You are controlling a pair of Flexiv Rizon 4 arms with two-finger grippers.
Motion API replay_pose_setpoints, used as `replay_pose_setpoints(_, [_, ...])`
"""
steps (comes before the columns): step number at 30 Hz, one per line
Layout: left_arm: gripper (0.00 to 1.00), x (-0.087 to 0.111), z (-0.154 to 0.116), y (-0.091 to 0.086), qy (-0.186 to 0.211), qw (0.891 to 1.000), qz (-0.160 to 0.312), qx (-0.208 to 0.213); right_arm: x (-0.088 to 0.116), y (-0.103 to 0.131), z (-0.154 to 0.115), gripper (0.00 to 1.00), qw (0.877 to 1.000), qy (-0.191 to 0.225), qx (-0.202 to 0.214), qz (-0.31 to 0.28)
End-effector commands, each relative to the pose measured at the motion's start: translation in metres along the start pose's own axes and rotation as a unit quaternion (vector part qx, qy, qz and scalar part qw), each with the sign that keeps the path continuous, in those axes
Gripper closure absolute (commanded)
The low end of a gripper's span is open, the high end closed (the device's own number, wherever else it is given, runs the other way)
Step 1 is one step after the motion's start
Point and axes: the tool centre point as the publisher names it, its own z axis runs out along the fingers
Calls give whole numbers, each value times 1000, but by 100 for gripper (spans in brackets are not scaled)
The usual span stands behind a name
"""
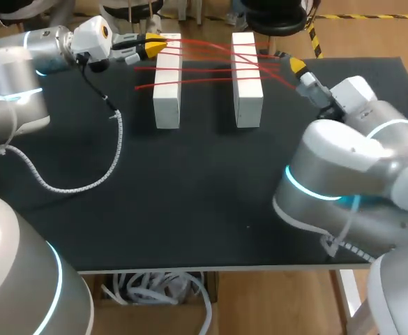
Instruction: Grab the tape and strap the tape.
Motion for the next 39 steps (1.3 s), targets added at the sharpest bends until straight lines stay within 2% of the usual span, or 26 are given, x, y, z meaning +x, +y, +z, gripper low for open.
replay_pose_setpoints(1, [100,-1,0,2,2,1000,1,2,3,-10,1,0,977,-150,-138,57])
replay_pose_setpoints(4, [100,-1,0,2,2,1000,1,2,-2,-11,-5,0,964,-213,-120,107])
replay_pose_setpoints(5, [100,-1,0,2,2,1000,1,2,-4,-11,-6,0,963,-216,-114,115])
replay_pose_setpoints(10, [100,-1,0,2,2,1000,1,2,-10,-7,-18,0,936,-274,-46,214])
replay_pose_setpoints(15, [100,-1,0,2,2,1000,1,2,-13,-1,-22,0,914,-293,21,279])
replay_pose_setpoints(20, [100,-1,0,2,2,1000,1,2,-9,4,-22,0,896,-305,86,312])
replay_pose_setpoints(23, [100,-1,0,2,2,1000,1,2,-4,6,-18,0,894,-298,108,317])
replay_pose_setpoints(32, [100,-1,0,2,2,1000,1,2,0,4,-5,0,894,-264,103,347])
replay_pose_setpoints(34, [100,-1,0,2,2,1000,1,2,-1,2,-5,0,901,-237,95,351])
replay_pose_setpoints(39, [100,-1,0,2,2,1000,1,2,1,0,-12,0,909,-200,82,356])
